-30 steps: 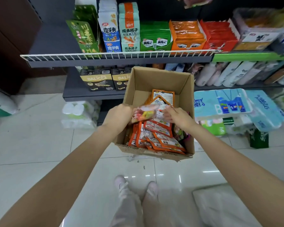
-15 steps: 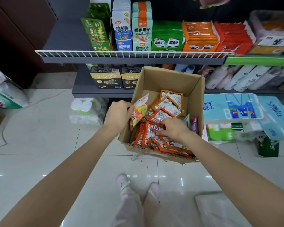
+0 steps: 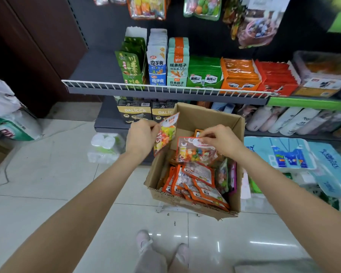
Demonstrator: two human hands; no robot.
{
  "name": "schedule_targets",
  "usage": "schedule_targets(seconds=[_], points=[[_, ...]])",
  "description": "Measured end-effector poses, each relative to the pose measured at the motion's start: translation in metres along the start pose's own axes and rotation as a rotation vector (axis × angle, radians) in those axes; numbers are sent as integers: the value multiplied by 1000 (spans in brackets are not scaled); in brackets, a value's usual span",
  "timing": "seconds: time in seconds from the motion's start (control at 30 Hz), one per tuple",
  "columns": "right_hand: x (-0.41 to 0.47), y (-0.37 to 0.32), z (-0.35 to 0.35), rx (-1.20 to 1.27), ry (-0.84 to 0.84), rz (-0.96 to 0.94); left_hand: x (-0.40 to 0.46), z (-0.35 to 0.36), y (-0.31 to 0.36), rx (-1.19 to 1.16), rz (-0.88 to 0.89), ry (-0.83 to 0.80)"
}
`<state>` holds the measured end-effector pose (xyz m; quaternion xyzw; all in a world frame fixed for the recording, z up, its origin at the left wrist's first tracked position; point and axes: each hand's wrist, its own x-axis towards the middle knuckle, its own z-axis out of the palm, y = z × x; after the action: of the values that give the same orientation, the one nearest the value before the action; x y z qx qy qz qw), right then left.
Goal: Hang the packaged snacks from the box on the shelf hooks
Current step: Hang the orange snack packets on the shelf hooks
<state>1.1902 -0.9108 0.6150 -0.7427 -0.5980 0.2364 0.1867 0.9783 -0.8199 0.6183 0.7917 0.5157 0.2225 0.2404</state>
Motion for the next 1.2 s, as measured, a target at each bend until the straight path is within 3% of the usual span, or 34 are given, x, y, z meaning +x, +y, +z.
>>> schedule_targets(seconds=[0.2,0.53,0.7,0.9,1.2], points=[[31,-71,-52,78,171,-156,39,-64,26,-157,37,225],[152,-184,-84,-7,457,-263,152,-186,-5,-133,103,489],[216,-241,-81,-36,545,-275,215,-226,-45,-101,109,504],[291,-295,-68,157,626,-288,264,-253,-84,-106,65,473],[344,-313,-56,285,728,-186,294,-268,-106,-111,50,473]])
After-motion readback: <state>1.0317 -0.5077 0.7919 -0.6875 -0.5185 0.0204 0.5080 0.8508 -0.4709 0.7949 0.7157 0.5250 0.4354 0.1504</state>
